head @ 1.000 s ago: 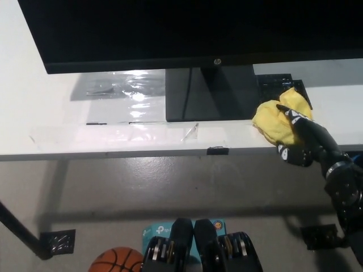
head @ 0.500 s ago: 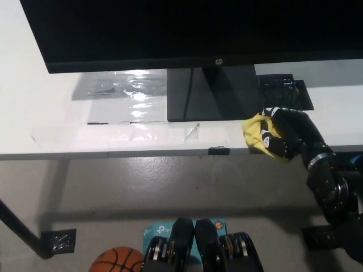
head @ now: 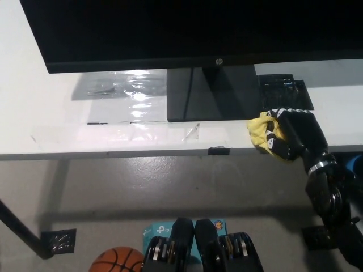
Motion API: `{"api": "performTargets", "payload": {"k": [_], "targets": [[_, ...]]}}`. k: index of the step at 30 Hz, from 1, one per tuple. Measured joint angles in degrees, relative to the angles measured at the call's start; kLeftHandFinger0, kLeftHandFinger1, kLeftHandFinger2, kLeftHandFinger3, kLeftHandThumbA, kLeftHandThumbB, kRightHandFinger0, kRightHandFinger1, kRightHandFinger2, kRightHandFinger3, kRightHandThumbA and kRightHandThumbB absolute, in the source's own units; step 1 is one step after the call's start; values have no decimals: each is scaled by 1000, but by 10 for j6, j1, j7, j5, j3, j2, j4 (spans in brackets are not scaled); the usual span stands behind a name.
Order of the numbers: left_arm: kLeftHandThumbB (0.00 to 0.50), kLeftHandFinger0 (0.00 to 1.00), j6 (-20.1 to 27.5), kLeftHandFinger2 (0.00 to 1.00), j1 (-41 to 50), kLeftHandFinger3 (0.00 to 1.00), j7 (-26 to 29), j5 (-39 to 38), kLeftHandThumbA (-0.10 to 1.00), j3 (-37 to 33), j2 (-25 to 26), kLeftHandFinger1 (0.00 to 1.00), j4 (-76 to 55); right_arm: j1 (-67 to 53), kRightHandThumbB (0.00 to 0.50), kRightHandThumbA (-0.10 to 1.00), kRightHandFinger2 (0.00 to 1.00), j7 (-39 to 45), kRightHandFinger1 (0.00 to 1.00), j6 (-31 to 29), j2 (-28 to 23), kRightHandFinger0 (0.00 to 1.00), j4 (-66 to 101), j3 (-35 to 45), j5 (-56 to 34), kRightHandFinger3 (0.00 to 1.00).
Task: The robot uses its right hand to pick up the cloth kept in the middle of the desk and use it to wipe the monitor in the middle of the desk by swiping its screen twice
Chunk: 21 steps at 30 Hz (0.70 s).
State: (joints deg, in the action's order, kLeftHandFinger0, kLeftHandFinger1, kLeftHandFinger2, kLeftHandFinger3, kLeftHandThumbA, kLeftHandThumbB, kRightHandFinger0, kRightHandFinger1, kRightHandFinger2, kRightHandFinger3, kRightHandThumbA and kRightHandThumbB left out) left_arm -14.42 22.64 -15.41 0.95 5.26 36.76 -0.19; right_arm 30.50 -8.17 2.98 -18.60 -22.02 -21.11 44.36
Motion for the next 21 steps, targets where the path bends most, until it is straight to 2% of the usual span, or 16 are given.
{"api": "performTargets", "payload": {"k": [2,4,5,7,10,13,15,16,17,18,20,21], "targets": [[100,687,0,821,1,991,-1,0,309,0,-1,713,1,-5,208,-100,364,-20,103,-10,5,0,-8,4,-1,10],[100,686,0,822,1,991,-1,0,306,0,-2,714,3,-11,249,-100,344,-36,76,-18,14,0,-13,16,-5,28],[100,682,0,821,2,992,-1,0,312,0,-4,712,4,-16,228,-100,393,-48,66,-24,26,0,-17,30,-9,99],[106,694,1,828,5,1000,-1,0,306,0,-8,720,6,-24,177,-100,398,-68,52,-30,55,0,-22,65,-26,229],[82,708,3,835,7,1000,-1,0,252,0,-11,730,7,-29,157,-100,429,-97,63,-42,109,0,-32,130,-59,357],[85,709,5,839,8,1000,-1,0,242,0,-11,735,9,-25,154,-100,419,-125,45,-55,156,0,-43,189,-90,367],[76,722,6,844,8,1000,-1,0,224,0,-11,745,9,-18,129,-100,439,-143,33,-61,179,0,-46,222,-109,435],[76,721,7,845,10,1000,-1,0,227,0,-11,743,9,-10,141,-100,449,-154,40,-65,190,0,-46,240,-120,427],[74,710,8,841,11,1000,-2,0,236,0,-11,736,9,-1,144,-100,450,-164,37,-69,196,0,-46,252,-127,442],[78,712,10,839,12,1000,-3,0,247,0,-11,733,10,12,128,-100,448,-175,18,-74,201,0,-46,265,-136,439],[79,716,17,833,14,996,-5,0,245,0,-11,728,13,42,126,-100,475,-194,50,-86,203,0,-42,283,-147,445],[89,714,19,833,17,995,-6,0,250,2,-12,728,16,57,145,-100,452,-202,35,-93,202,0,-40,288,-152,422]]}}
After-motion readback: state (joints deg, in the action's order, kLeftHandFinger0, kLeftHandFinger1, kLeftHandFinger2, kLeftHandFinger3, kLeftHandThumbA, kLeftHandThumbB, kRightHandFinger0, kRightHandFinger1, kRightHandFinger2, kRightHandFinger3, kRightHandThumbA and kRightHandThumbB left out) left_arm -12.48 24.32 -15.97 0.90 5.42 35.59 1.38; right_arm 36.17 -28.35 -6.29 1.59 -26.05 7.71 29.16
